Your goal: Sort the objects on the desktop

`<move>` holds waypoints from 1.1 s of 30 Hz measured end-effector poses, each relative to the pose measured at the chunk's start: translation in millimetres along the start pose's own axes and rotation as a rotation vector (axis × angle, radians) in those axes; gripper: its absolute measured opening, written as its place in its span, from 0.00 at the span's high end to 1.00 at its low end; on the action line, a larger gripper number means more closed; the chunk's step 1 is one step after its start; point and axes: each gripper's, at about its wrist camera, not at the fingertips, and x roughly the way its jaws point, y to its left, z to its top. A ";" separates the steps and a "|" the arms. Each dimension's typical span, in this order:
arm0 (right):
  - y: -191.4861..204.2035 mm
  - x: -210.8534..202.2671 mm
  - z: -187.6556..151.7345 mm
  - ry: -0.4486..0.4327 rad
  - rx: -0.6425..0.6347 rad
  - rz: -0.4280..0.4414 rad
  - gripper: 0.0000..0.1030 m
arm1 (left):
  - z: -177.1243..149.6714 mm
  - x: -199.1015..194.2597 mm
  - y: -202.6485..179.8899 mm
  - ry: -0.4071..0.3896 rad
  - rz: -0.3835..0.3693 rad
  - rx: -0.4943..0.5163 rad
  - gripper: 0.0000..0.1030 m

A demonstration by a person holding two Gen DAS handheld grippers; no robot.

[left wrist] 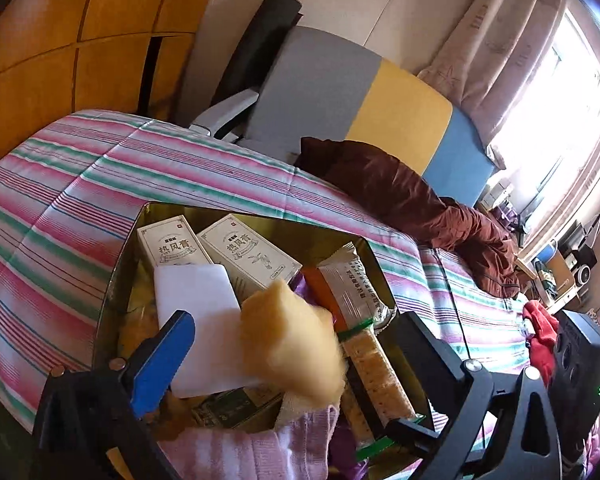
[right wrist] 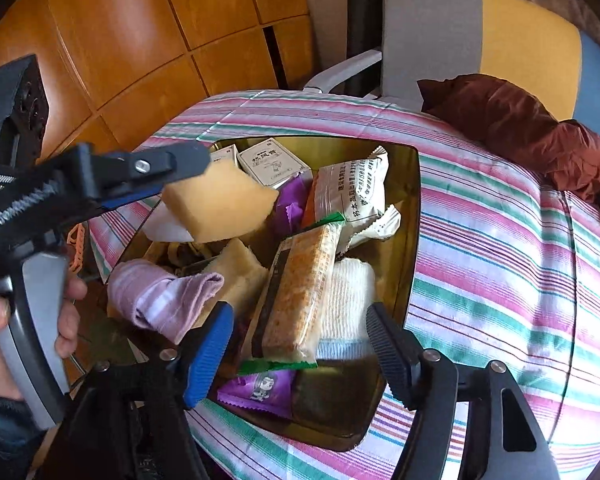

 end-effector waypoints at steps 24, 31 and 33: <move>21.2 -16.5 -17.9 -0.049 -0.056 -0.037 0.24 | -24.1 -74.3 -54.6 -0.202 0.480 0.156 0.10; 24.2 -19.7 -24.2 -0.053 -0.072 -0.050 0.21 | -30.4 -71.0 -52.5 -0.175 0.484 0.150 0.10; 24.4 -19.9 -25.0 -0.052 -0.071 -0.053 0.20 | -31.3 -70.0 -51.6 -0.170 0.479 0.143 0.10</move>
